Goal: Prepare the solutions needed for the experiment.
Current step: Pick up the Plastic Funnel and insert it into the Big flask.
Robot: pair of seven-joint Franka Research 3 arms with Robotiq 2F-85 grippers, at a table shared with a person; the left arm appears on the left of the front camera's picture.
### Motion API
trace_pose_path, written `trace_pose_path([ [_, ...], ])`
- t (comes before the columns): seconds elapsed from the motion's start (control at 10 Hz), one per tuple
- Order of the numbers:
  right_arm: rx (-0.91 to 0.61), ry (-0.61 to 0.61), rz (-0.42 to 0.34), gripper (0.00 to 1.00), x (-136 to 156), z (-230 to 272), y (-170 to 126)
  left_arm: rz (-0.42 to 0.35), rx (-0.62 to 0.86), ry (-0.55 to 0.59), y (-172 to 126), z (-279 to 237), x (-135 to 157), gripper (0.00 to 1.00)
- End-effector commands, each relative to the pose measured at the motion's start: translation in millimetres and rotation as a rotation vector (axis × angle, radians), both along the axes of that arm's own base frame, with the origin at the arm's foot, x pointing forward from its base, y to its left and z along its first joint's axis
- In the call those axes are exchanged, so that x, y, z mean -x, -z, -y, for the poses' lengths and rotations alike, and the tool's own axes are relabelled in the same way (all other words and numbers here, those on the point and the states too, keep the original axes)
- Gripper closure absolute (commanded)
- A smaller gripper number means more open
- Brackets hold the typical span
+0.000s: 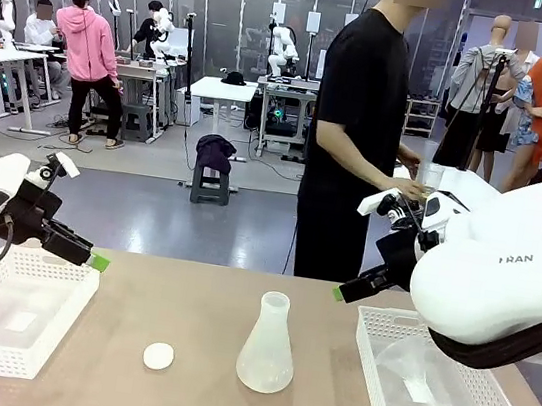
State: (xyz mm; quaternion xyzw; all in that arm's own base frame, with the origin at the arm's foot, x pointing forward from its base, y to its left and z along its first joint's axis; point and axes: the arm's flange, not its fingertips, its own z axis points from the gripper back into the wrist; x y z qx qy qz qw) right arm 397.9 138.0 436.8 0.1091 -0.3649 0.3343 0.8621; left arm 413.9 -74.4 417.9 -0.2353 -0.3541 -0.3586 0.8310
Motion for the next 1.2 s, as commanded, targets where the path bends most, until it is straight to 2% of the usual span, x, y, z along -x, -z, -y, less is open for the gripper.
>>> trace_pose_path([
  [0.0, 0.019, -0.019, 0.019, 0.0, 1.5, -4.1, -1.6, 0.067, -0.022, -0.001, -8.7, 3.6, 0.1, 0.0],
  [0.1, 0.0, 0.0, 0.0, 0.0, 0.0, 0.0, 0.0, 0.0, 0.0, 0.0, 0.0, 0.0, 0.0, 0.0],
  [0.2, -0.031, 0.047, -0.052, 0.0, -2.1, -1.2, 1.0, -0.098, 0.153, 0.033, 1.5, -2.3, -1.6, 0.0],
  [0.3, -0.072, 0.101, -0.078, 0.0, -4.7, 2.6, 2.2, -0.177, 0.266, -0.021, 1.9, -15.4, -3.8, 0.0],
  [0.4, -0.096, 0.163, -0.128, 0.0, -7.2, 4.7, 3.5, -0.255, 0.302, -0.078, 8.8, -22.0, -5.7, 0.0],
  [0.5, -0.144, 0.219, -0.2, 0.0, -10.2, 4.9, 3.0, -0.338, 0.354, -0.089, 15.8, -24.7, -8.8, 0.0],
  [0.6, -0.182, 0.387, -0.206, 0.0, -13.1, -0.2, -1.0, -0.386, 0.395, -0.104, 18.8, -25.3, -11.7, 0.0],
  [0.7, -0.088, 0.138, -0.124, 0.0, -5.4, 10.6, 11.0, -0.254, 0.283, -0.041, 14.4, -24.8, 3.6, 0.0],
  [0.9, -0.088, 0.138, -0.124, 0.0, -5.4, 10.6, 11.0, -0.254, 0.283, -0.041, 14.4, -24.8, 3.6, 0.0],
  [1.0, -0.112, 0.209, -0.161, 0.0, -11.4, 10.6, 13.0, -0.312, 0.33, -0.058, 19.3, -30.9, 2.2, 0.0],
  [1.1, -0.208, 0.279, -0.255, 0.0, -21.5, 20.6, 11.0, -0.414, 0.575, -0.059, 20.2, -41.9, -5.2, 0.0],
])
